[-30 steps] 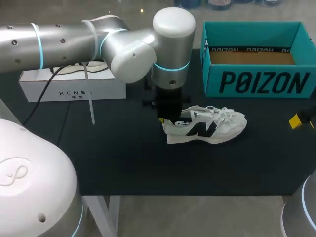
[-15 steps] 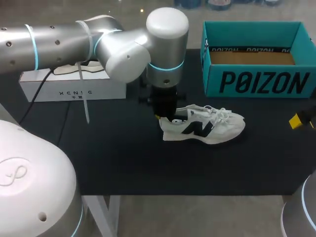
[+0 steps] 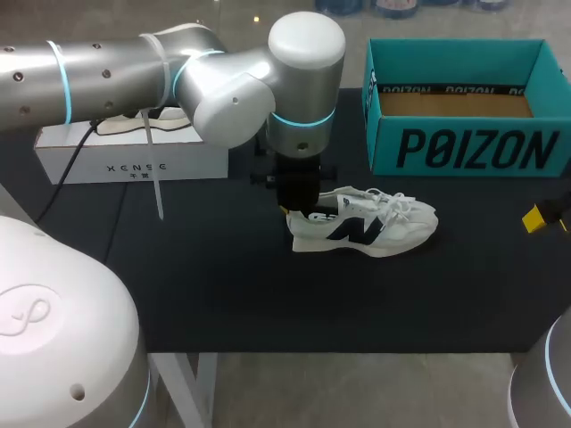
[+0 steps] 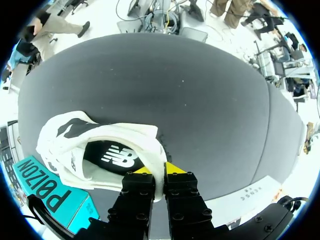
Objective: Take the shoe out of the shoebox, open the shoe tongue, remove and reinsert the insole, then place the shoe into the shoebox
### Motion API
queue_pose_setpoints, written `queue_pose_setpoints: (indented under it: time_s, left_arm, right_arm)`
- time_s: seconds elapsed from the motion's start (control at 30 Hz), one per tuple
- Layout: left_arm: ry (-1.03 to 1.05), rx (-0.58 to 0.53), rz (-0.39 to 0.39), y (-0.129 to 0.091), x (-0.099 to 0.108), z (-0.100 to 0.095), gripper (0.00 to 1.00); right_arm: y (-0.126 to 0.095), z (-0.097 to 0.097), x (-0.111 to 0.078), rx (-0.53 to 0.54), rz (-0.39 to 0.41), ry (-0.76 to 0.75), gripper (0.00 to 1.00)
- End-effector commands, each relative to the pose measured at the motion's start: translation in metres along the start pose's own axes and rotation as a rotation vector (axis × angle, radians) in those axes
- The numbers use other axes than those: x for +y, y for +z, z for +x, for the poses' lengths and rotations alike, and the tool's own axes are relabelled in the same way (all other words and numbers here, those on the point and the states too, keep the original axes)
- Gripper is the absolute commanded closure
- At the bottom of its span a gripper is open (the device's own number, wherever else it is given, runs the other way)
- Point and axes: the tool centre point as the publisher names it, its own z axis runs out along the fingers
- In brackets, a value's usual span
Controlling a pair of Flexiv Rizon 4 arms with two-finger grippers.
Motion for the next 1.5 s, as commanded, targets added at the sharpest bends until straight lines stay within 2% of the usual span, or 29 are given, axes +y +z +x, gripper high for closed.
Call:
queue_pose_setpoints:
  time_s: [0.03,0.07,0.1,0.17,0.5,0.6,0.7,0.87,0.97,1.03,1.5]
  left_arm:
    - [0.003,0.006,0.006,0.003,0.0,-0.001,1.0]
    - [0.005,0.012,0.009,0.004,0.001,-0.001,1.0]
    - [0.007,0.014,0.011,0.004,0.001,-0.001,0.78]
    - [-0.005,0.027,0.01,0.002,0.002,0.0,0.0]
    - [-0.063,-0.026,-0.064,-0.041,-0.001,0.005,0.0]
    - [-0.16,-0.136,-0.026,-0.052,-0.008,0.013,0.0]
    - [-0.28,-0.296,0.04,-0.055,-0.023,0.029,0.0]
    - [-0.516,-0.504,0.105,-0.052,-0.057,0.057,0.0]
    - [-0.607,-0.549,0.095,-0.046,-0.078,0.069,0.0]
    - [-0.657,-0.543,0.099,-0.039,-0.089,0.076,0.0]
    - [-0.657,-0.543,0.099,-0.039,-0.089,0.076,0.0]
  right_arm:
    - [0.001,-0.001,0.001,-0.001,0.004,0.001,0.0]
    - [0.001,-0.001,0.001,-0.001,0.004,0.001,0.0]
    - [0.001,-0.001,0.001,-0.001,0.004,0.001,0.0]
    - [0.001,-0.001,0.001,-0.001,0.004,0.001,0.0]
    - [0.001,-0.001,0.001,-0.001,0.004,0.001,0.0]
    - [0.001,-0.001,0.001,-0.001,0.004,0.001,0.0]
    - [0.001,-0.001,0.001,-0.001,0.004,0.001,0.0]
    - [0.001,-0.001,0.001,-0.001,0.004,0.001,0.0]
    - [0.001,-0.001,0.001,-0.001,0.004,0.001,0.0]
    - [0.001,-0.001,0.001,-0.001,0.004,0.001,0.0]
    - [0.001,-0.001,0.001,-0.001,0.004,0.001,0.0]
